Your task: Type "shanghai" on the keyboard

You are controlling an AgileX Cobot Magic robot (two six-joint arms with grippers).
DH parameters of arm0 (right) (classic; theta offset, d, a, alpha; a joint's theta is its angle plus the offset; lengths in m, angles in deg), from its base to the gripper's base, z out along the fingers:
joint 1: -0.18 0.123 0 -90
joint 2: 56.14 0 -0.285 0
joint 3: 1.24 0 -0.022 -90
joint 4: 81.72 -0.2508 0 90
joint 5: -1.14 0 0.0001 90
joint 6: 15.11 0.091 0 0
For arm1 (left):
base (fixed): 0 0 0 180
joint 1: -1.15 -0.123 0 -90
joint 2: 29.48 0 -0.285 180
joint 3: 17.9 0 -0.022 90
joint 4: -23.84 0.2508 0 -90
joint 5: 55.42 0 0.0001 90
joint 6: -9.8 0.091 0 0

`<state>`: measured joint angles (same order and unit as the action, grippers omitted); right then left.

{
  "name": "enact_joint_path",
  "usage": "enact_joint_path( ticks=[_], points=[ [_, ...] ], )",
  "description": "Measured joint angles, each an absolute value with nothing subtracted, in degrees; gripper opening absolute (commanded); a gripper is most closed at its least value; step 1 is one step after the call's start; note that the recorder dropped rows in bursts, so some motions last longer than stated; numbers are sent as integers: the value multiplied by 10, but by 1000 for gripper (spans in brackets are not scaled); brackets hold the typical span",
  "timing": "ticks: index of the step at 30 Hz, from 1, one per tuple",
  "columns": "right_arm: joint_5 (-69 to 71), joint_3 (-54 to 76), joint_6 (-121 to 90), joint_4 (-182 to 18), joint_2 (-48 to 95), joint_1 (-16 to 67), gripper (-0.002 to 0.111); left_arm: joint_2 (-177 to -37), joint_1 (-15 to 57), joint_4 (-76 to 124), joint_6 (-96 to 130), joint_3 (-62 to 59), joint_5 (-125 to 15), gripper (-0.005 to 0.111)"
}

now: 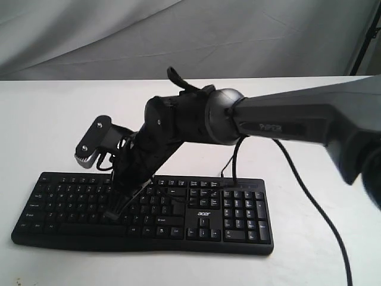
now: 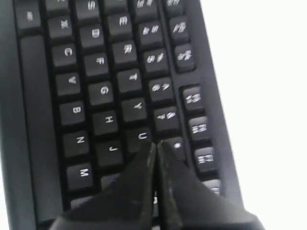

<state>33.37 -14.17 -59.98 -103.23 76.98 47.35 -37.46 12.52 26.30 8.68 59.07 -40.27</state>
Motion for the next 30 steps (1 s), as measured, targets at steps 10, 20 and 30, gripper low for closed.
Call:
enact_joint_path(
  ticks=[10,20,30],
  points=[
    [375,-114,-554,-965,654,473,0,-375,125,263,87,591,-403,0],
    [297,31,-539,-981,458,473,0,-375,125,263,87,591,-403,0],
    [285,37,-536,-983,412,473,0,-375,125,263,87,591,-403,0]
  ],
)
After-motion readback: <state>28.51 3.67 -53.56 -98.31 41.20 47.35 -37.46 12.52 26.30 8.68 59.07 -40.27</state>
